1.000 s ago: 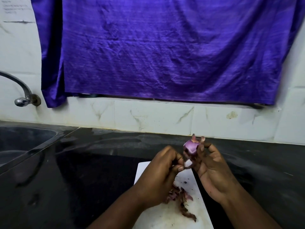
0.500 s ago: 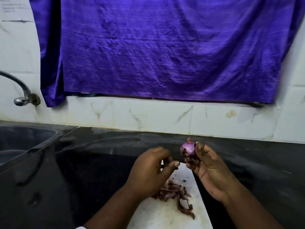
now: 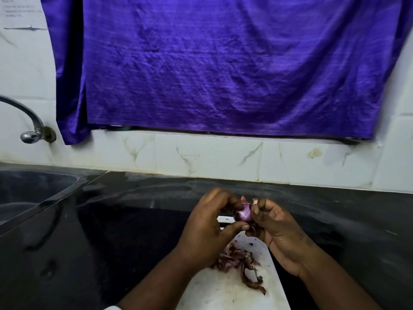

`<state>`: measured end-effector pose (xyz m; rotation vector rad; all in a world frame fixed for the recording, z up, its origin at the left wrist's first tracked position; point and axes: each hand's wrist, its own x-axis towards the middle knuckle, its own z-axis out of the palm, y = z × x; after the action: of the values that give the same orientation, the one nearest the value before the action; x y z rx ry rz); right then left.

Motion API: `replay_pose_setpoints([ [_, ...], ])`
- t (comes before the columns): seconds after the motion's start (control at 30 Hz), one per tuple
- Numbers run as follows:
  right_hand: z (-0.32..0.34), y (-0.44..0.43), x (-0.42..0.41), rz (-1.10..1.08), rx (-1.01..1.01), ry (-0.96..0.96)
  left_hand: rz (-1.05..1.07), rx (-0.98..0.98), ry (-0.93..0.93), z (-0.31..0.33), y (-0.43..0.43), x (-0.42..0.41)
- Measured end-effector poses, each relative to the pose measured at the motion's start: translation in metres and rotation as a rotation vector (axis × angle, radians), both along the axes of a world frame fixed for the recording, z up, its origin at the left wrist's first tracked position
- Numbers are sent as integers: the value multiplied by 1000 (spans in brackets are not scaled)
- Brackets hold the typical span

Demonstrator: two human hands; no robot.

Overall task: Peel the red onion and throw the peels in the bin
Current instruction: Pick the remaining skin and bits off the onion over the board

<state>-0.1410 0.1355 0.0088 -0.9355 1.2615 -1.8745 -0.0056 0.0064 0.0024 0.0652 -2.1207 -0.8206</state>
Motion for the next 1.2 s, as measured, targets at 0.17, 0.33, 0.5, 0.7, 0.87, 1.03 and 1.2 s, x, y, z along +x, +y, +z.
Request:
replay_pose_setpoints([
  [0.17, 1, 0, 1, -20, 9, 4, 22, -24, -14, -1, 2, 0],
  [0.33, 1, 0, 1, -38, 17, 10, 41, -62, -17, -1, 5, -1],
  [0.5, 3, 0, 4, -36, 37, -24, 47, -93, -12, -1, 4, -1],
  [0.7, 4, -1, 7, -45, 42, -67, 78, -143, 1, -2, 5, -2],
  [0.87, 9, 0, 1, -89, -69, -180, -1, -246, -35, -4, 12, -4],
  [1.03, 9, 3, -5, -111, -112, -288, 29, -206, 18, -5, 7, -6],
  [1.2, 8, 2, -3, -61, -63, -302, 147, -186, -14, -3, 2, 2],
])
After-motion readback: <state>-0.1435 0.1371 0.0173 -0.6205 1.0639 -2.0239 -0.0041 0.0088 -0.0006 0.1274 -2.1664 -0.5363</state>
